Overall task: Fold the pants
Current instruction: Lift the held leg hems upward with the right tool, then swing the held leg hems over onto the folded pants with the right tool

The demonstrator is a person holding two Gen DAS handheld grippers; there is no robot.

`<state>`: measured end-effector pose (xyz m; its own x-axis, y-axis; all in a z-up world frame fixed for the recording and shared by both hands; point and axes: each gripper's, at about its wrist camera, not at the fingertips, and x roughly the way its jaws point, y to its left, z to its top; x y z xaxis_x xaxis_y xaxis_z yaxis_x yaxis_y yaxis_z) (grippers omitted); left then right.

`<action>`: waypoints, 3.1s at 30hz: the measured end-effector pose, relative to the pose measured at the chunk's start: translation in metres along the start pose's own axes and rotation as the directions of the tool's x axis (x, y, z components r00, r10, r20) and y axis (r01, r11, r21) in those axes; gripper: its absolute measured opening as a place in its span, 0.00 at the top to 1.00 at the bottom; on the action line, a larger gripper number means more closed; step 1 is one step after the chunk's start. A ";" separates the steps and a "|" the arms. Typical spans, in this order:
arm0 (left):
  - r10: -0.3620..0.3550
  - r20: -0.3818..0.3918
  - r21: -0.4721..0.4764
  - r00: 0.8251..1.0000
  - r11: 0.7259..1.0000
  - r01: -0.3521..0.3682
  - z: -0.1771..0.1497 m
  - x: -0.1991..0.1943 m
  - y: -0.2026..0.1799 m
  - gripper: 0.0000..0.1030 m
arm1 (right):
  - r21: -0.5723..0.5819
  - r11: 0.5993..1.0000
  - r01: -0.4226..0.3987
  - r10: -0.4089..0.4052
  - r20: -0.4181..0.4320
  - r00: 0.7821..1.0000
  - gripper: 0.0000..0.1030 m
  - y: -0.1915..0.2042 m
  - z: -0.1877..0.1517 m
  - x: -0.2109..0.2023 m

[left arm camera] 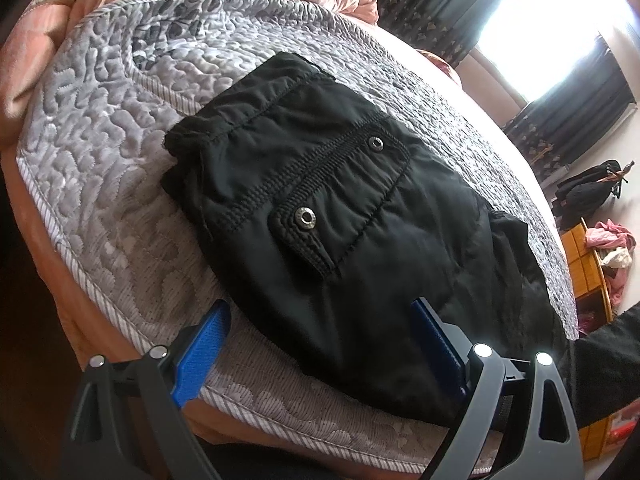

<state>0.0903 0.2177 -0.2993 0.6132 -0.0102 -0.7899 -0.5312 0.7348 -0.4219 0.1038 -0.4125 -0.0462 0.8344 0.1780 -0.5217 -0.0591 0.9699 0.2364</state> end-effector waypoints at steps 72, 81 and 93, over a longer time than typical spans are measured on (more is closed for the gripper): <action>-0.022 -0.027 -0.041 0.999 0.999 0.020 -0.002 0.003 0.010 0.12 | -0.793 0.607 0.059 -0.196 -0.077 0.977 0.86 0.201 -0.134 0.110; -0.034 -0.025 -0.055 0.999 0.998 0.033 -0.003 0.001 0.015 0.12 | -0.933 0.351 0.082 -0.258 -0.013 0.966 0.86 0.235 -0.207 0.131; -0.044 -0.025 -0.062 0.999 0.997 0.042 -0.003 0.000 0.017 0.12 | -0.995 0.044 0.089 -0.292 0.072 0.954 0.85 0.236 -0.293 0.158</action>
<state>0.0798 0.2277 -0.3080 0.6208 -0.0596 -0.7817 -0.5400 0.6903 -0.4815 0.0612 -0.1072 -0.3130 0.8524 -0.1258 -0.5075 -0.4740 0.2236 -0.8516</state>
